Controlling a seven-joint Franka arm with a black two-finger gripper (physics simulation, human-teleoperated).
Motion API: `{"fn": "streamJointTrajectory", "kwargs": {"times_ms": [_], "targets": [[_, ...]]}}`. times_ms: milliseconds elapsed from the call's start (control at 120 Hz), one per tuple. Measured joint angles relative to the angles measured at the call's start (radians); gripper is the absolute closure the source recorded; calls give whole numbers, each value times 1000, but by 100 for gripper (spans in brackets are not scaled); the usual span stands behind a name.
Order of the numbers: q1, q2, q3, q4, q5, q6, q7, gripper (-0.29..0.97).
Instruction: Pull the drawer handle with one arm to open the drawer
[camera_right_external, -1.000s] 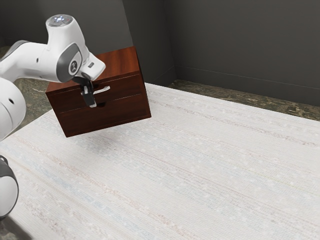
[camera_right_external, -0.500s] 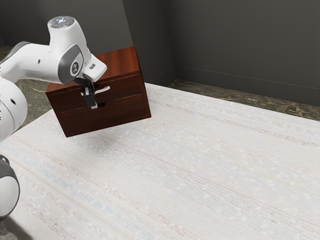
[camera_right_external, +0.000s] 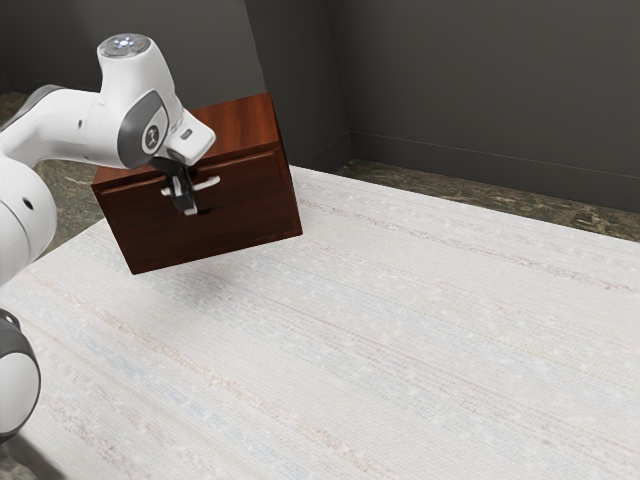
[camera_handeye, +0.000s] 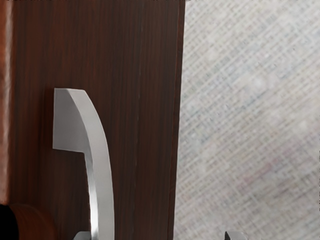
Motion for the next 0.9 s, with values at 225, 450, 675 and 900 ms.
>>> {"fn": "streamJointTrajectory", "kwargs": {"times_ms": [225, 450, 675, 900], "targets": [[-7, -8, 1, -3, -15, -4, -2, 68], [-9, -18, -4, -7, -17, -18, -4, 78], [-10, -69, -11, -84, -24, -27, -6, 76], [-10, -118, -22, -143, -29, -32, -6, 79]]}}
